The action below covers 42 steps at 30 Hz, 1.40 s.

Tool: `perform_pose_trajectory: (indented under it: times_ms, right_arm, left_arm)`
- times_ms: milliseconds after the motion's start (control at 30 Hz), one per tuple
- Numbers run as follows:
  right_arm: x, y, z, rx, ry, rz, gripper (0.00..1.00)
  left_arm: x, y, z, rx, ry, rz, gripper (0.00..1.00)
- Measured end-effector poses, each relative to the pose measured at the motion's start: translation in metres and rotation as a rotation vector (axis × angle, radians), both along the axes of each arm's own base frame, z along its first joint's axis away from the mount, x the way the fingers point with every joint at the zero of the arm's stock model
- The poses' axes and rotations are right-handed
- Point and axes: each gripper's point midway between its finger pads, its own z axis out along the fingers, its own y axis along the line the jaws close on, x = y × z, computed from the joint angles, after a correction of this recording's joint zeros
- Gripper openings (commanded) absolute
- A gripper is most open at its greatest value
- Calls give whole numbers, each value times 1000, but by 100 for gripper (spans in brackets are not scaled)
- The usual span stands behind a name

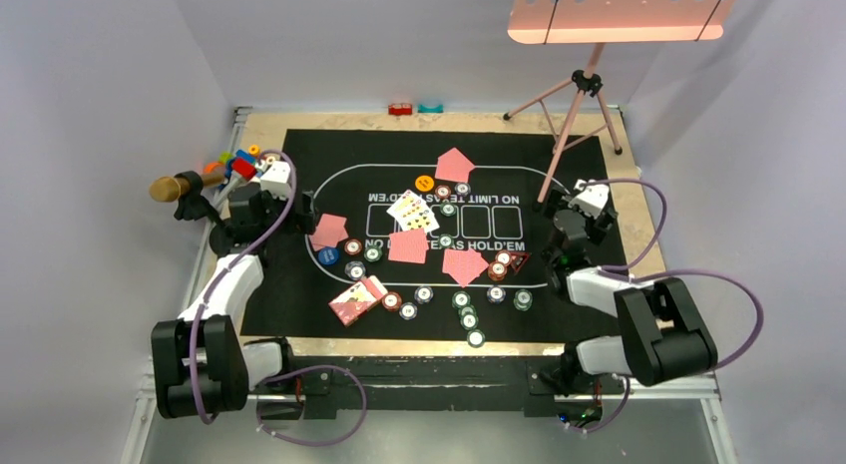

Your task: Distribute texas hold em gaming equipment

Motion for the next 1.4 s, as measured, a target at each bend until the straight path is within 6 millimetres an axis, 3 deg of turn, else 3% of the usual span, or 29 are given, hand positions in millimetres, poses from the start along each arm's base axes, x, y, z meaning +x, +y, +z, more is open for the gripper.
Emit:
perform_pose_trajectory:
  times_ms: [300,500,633,767,900,1033,1133,1400]
  right_arm:
    - [17,-9,6,-9,-44,-33,98]
    - [27,-15,18,3,-67,-35,98]
    - [24,-12,15,7,-80,-1,98]
    - [24,-8,8,7,-68,61,98]
    - [31,-16,13,17,-75,91,98]
    - [25,-7,12,5,-123,166,98]
    - [20,-1,-2,3,-91,200,98]
    - [24,-2,2,9,-107,221,98]
  left_arm:
    - [19,-6,5,-48,-162,-10,100]
    - [12,-14,-26,-69,-192,-33,100]
    - [6,-21,-39,-74,-208,-64,100]
    - [12,-23,-26,-63,-269,-81,100]
    - [15,-24,-18,-60,-301,-87,100]
    - [15,-24,-16,-59,-311,-88,100]
    - [16,-24,-14,-57,-320,-88,100]
    - [17,-24,-13,-56,-327,-89,100]
